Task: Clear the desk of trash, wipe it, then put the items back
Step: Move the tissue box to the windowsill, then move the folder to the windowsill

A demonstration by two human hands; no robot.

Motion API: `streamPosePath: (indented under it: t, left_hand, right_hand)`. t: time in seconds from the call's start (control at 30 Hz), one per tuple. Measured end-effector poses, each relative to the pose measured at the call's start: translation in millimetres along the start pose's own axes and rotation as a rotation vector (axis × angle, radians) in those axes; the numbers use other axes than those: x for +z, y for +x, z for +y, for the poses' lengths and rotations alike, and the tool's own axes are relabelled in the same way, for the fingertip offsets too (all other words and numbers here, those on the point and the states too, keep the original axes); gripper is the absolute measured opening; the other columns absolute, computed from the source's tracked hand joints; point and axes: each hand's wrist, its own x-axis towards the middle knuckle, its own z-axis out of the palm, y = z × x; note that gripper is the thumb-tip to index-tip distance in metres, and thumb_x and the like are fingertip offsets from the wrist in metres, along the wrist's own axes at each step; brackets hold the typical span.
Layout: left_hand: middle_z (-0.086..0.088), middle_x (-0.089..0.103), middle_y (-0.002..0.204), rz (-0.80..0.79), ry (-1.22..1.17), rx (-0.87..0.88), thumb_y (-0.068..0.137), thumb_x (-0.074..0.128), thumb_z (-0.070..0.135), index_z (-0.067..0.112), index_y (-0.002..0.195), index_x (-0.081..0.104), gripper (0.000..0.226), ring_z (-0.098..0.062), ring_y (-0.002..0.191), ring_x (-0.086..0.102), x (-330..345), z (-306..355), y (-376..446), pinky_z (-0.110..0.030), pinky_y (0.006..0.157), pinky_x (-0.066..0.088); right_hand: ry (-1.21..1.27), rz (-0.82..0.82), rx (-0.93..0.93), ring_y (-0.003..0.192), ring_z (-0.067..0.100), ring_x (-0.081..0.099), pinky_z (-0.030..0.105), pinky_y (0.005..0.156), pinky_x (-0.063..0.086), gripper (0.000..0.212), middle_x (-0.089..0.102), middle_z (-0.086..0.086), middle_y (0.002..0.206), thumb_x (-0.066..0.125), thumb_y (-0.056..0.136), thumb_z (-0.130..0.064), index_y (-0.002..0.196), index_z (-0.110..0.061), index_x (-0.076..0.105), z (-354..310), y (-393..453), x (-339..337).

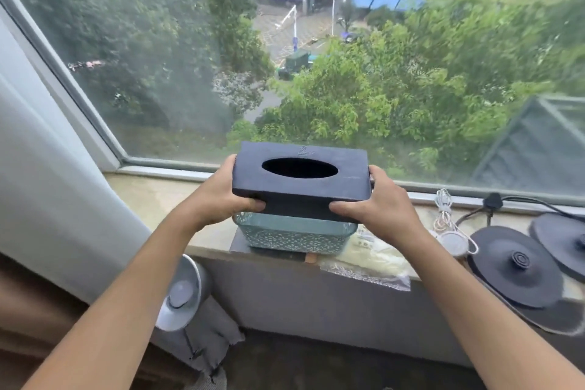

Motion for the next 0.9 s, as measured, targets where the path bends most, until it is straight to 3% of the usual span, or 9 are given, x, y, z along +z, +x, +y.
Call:
streamPosePath:
  t: [0.1, 0.2, 0.27, 0.3, 0.37, 0.43, 0.63, 0.73, 0.9]
  left_hand:
    - [0.008, 0.063, 0.127, -0.012, 0.017, 0.009, 0.074, 0.09, 0.005, 0.021, 0.145, 0.037, 0.09, -0.002, 0.115, 0.063, -2, -5, 0, -0.031, 0.096, 0.055]
    - [0.01, 0.057, 0.133, -0.036, 0.082, -0.008, 0.074, 0.093, 0.018, 0.02, 0.153, 0.024, 0.105, -0.01, 0.126, 0.057, -3, 1, -1, -0.028, 0.095, 0.051]
    - [0.002, 0.037, 0.158, 0.025, 0.197, 0.01, 0.073, 0.092, 0.034, 0.02, 0.162, 0.005, 0.125, -0.016, 0.145, 0.04, -3, 10, -6, -0.036, 0.114, 0.041]
    - [-0.001, 0.021, 0.168, 0.088, 0.305, 0.046, 0.074, 0.09, 0.042, 0.019, 0.163, -0.001, 0.129, -0.019, 0.154, 0.023, -2, 17, -9, -0.041, 0.124, 0.029]
    - [-0.002, 0.005, 0.172, 0.198, 0.463, 0.178, 0.08, 0.082, 0.05, 0.017, 0.164, -0.001, 0.122, -0.018, 0.159, 0.004, 7, 34, -18, -0.043, 0.129, 0.013]
    - [-0.002, 0.007, 0.172, 0.223, 0.509, 0.333, 0.087, 0.072, 0.053, 0.016, 0.164, 0.005, 0.109, -0.017, 0.159, 0.003, 28, 58, -28, -0.044, 0.13, 0.013]
    - [0.0, 0.017, 0.171, 0.099, 0.585, 0.645, 0.095, 0.047, 0.06, 0.017, 0.164, 0.017, 0.087, -0.016, 0.159, 0.011, 149, 116, -38, -0.042, 0.129, 0.014]
    - [0.002, 0.018, 0.171, 0.031, 0.581, 0.738, 0.091, 0.035, 0.065, 0.019, 0.163, 0.021, 0.086, -0.016, 0.159, 0.011, 217, 149, -42, -0.042, 0.13, 0.012]
    - [0.001, 0.02, 0.171, -0.03, 0.628, 0.866, 0.092, 0.034, 0.066, 0.022, 0.163, 0.022, 0.085, -0.019, 0.159, 0.012, 324, 211, -55, -0.041, 0.129, 0.008]
  right_hand:
    - [0.007, 0.013, 0.009, 0.097, 0.013, 0.067, 0.039, 0.085, 0.057, 0.071, 0.068, -0.013, 0.107, 0.091, 0.066, -0.046, 0.124, -0.033, 0.052, 0, -4, 3]
    - [0.028, -0.008, 0.014, 0.099, 0.01, 0.066, 0.034, 0.083, 0.056, 0.072, 0.068, -0.011, 0.114, 0.09, 0.071, -0.042, 0.129, -0.033, 0.049, -1, -7, 1]
    - [0.033, -0.031, 0.019, 0.111, 0.012, 0.063, 0.034, 0.092, 0.053, 0.083, 0.062, -0.007, 0.133, 0.088, 0.076, -0.039, 0.143, -0.028, 0.041, -2, -11, -1]
    - [0.024, -0.019, 0.024, 0.124, 0.015, 0.057, 0.035, 0.101, 0.048, 0.095, 0.054, -0.006, 0.143, 0.086, 0.078, -0.041, 0.154, -0.024, 0.031, -2, -13, -3]
    - [-0.028, 0.047, 0.029, 0.146, 0.019, 0.037, 0.04, 0.117, 0.036, 0.105, 0.035, 0.0, 0.162, 0.08, 0.083, -0.048, 0.163, -0.02, 0.017, 0, -21, -11]
    - [-0.066, 0.138, -0.01, 0.151, 0.018, 0.029, 0.041, 0.121, 0.03, 0.096, 0.031, 0.0, 0.165, 0.073, 0.089, -0.048, 0.163, -0.02, 0.02, 5, -30, -22]
    - [-0.214, 0.432, -0.166, 0.149, 0.024, 0.033, 0.049, 0.122, 0.028, 0.07, 0.045, 0.005, 0.156, 0.07, 0.093, -0.035, 0.155, -0.019, 0.042, 45, -71, -72]
    - [-0.276, 0.549, -0.127, 0.152, 0.027, 0.029, 0.051, 0.123, 0.026, 0.067, 0.043, 0.008, 0.158, 0.066, 0.092, -0.037, 0.153, -0.02, 0.045, 80, -104, -111]
    - [-0.419, 0.683, -0.009, 0.154, 0.027, 0.024, 0.056, 0.124, 0.02, 0.069, 0.042, 0.002, 0.159, 0.051, 0.09, -0.051, 0.153, -0.025, 0.045, 154, -166, -185]
